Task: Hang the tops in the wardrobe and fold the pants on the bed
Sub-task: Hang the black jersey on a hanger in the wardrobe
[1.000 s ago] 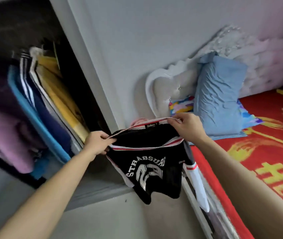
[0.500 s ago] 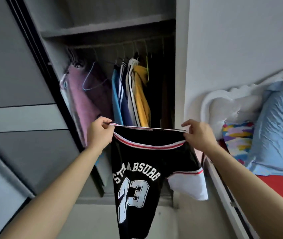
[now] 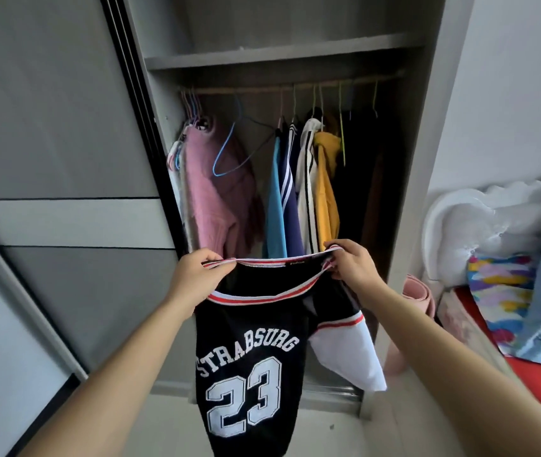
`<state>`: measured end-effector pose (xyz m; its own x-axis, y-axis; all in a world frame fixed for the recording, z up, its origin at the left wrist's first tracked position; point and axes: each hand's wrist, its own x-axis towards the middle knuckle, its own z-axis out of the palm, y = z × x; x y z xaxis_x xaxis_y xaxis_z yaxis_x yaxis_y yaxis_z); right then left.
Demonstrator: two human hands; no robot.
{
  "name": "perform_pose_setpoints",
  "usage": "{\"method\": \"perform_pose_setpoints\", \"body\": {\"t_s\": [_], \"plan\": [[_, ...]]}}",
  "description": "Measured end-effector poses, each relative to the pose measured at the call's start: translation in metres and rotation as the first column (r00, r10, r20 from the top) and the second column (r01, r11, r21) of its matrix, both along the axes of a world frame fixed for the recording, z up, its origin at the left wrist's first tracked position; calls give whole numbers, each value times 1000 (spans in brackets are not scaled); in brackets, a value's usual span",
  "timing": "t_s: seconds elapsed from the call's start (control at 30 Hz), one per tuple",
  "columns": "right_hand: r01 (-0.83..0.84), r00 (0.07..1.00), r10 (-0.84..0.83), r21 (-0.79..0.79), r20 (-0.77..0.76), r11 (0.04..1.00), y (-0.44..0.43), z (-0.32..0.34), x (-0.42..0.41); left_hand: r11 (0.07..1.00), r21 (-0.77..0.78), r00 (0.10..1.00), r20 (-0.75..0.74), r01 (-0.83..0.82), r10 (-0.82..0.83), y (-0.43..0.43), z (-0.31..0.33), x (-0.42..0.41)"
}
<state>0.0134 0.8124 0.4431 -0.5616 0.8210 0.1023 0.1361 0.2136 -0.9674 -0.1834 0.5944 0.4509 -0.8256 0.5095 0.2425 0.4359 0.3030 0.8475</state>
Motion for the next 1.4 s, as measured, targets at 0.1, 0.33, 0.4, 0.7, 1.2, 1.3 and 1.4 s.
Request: {"method": "perform_pose_setpoints", "body": {"t_s": [0.1,0.33,0.4,0.7,1.2,1.3,1.4], "plan": [[-58,998,56,-59,-35,997,6,1,-23,993,18,988,-95,-118,119,8,-3,-19],[-109,991,80,295,109,949,70,-5,-123,953,113,935,-192,-280,297,63,8,-100],[-160,983,116,365,142,917,92,-9,-159,945,123,915,-239,-304,325,82,17,-128],[-423,903,384,243,193,873,161,1,-303,918,200,901,-207,-343,381,159,63,-248],[-234,936,138,-279,-323,931,170,76,-519,958,241,984,-52,-155,172,192,42,-399],[-223,919,70,-363,-388,905,172,96,-556,968,247,999,-5,-44,46,201,37,-420],[-129,909,-41,-373,-414,919,170,107,-585,955,285,994,42,82,-97,207,34,-433]]}}
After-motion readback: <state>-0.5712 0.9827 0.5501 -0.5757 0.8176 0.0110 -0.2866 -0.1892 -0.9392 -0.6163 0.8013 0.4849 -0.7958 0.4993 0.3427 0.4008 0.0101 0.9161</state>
